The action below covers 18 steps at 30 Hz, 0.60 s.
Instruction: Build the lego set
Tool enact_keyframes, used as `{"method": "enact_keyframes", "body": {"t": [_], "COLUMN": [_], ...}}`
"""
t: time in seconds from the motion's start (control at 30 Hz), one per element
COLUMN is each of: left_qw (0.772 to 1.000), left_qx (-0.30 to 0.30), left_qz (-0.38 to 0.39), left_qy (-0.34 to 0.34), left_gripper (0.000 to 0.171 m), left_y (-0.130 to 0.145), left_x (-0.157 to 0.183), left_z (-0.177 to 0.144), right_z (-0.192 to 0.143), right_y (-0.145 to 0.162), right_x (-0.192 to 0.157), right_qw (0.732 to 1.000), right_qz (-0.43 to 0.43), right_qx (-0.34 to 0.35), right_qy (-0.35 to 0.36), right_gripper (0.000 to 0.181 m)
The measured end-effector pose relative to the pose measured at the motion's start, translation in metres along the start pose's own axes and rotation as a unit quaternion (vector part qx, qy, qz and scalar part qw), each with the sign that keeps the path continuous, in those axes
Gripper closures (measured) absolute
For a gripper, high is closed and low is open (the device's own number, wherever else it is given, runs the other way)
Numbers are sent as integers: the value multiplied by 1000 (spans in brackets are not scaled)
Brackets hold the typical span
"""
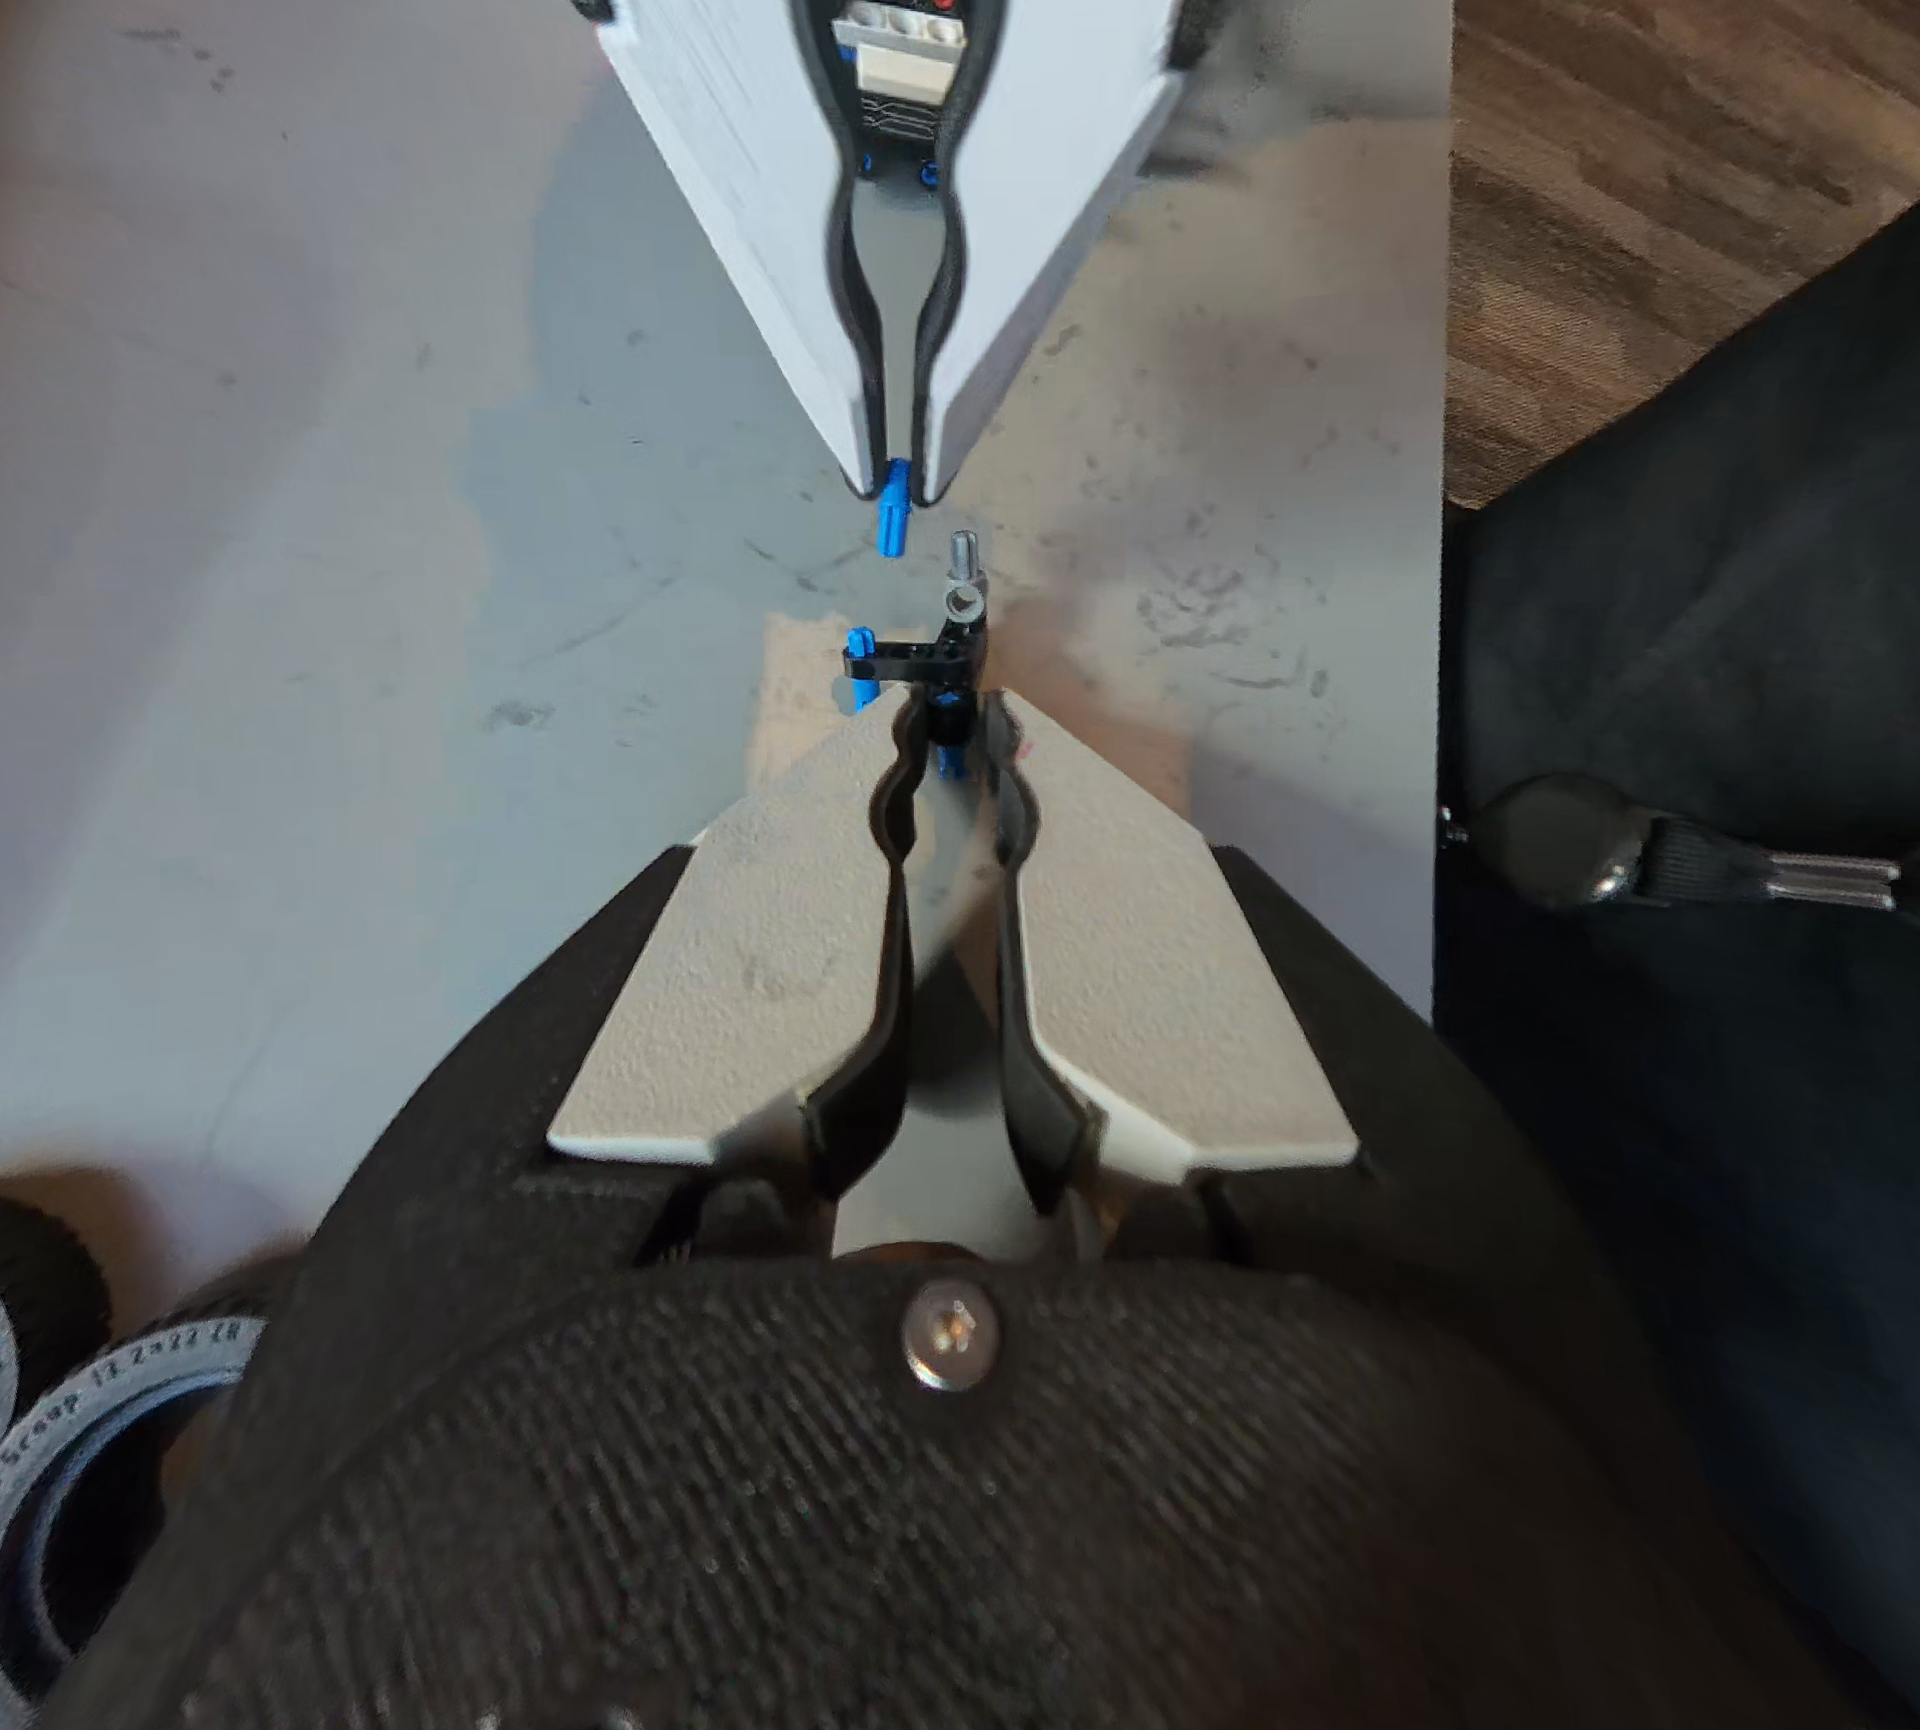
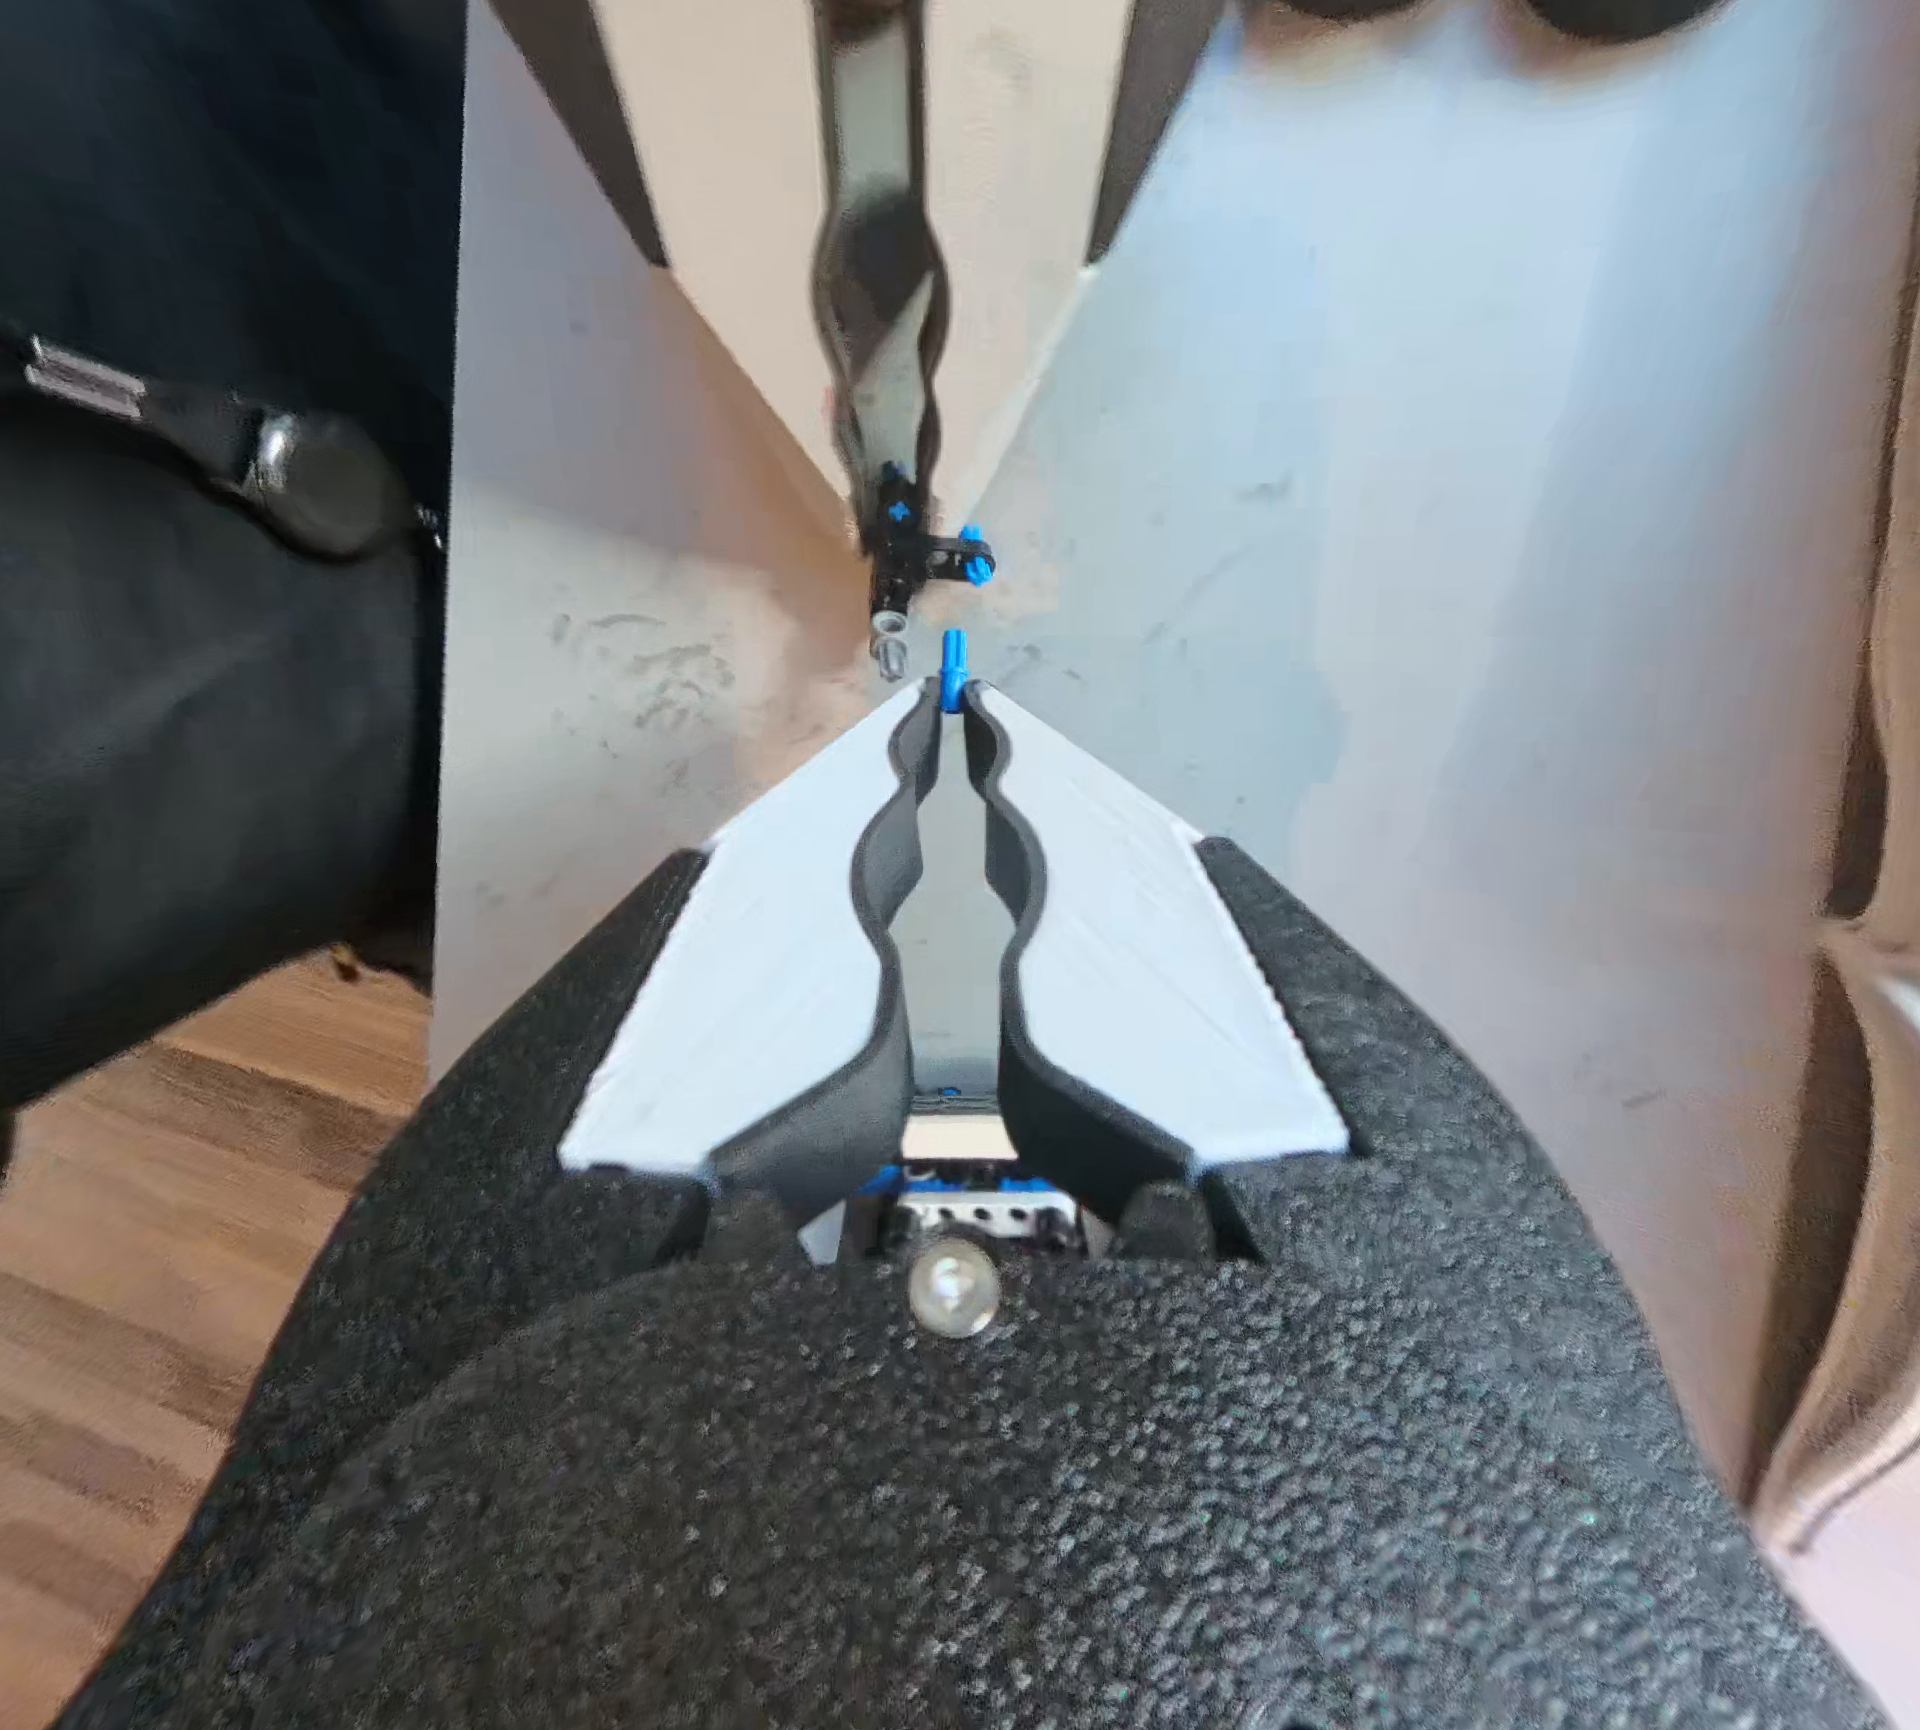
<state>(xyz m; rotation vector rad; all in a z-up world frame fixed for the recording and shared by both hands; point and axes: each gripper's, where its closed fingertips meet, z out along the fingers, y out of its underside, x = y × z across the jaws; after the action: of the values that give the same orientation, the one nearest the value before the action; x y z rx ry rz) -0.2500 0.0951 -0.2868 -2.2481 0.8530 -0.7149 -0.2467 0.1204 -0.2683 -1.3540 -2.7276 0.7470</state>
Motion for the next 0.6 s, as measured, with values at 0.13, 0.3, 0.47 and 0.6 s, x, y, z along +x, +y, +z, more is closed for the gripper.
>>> {"method": "enact_keyframes", "body": {"t": [0.13,0.3,0.47,0.6], "left_qw": [1000,1000,998,995], "left_qx": [14,19,31,78], "left_qz": [-16,-11,-5,26], "left_qy": [-2,-14,-49,-47], "left_gripper": [144,143,147,149], "left_y": [0,5,2,-33], "left_x": [2,5,1,19], "left_z": [-5,-11,-26,-37], "right_z": [-5,-14,-22,-25], "right_y": [-3,-8,-13,-19], "right_x": [-8,-15,-19,-25], "right_qw": [998,992,990,991], "right_qz": [55,94,81,62], "right_qx": [40,87,112,113], "right_qy": [-16,-14,16,24], "right_gripper": [178,178,178,178]}}
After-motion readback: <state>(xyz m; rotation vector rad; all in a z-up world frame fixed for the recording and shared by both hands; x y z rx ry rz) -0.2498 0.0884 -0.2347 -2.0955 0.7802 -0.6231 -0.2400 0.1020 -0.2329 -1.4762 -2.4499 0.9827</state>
